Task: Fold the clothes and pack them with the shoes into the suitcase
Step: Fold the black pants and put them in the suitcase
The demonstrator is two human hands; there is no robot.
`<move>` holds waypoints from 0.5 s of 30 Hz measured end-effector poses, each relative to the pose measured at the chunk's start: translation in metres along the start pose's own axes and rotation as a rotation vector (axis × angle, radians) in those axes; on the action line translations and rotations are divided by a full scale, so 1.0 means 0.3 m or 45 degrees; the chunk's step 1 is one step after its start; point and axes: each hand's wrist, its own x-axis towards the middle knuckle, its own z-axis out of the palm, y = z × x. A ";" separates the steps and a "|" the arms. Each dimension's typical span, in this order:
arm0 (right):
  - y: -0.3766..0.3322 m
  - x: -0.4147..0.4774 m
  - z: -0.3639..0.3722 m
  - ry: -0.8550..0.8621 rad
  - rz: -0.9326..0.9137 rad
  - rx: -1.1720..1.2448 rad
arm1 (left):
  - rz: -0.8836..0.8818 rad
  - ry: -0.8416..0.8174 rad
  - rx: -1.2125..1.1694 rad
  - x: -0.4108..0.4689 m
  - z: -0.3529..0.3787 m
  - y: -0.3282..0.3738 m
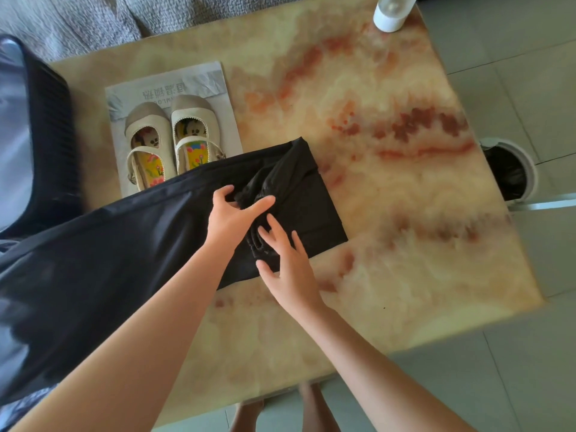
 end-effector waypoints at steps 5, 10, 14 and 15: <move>0.043 -0.023 0.019 -0.122 0.021 0.086 | 0.211 -0.014 0.375 0.021 0.035 0.029; 0.115 -0.022 0.007 0.189 -0.004 -0.354 | 0.159 0.055 0.098 0.072 0.004 0.011; 0.169 -0.011 -0.012 0.275 -0.092 -0.648 | 0.117 -0.001 0.028 0.087 -0.032 0.002; 0.172 -0.008 -0.010 0.298 -0.151 -0.652 | 0.152 0.021 0.058 0.088 -0.037 -0.005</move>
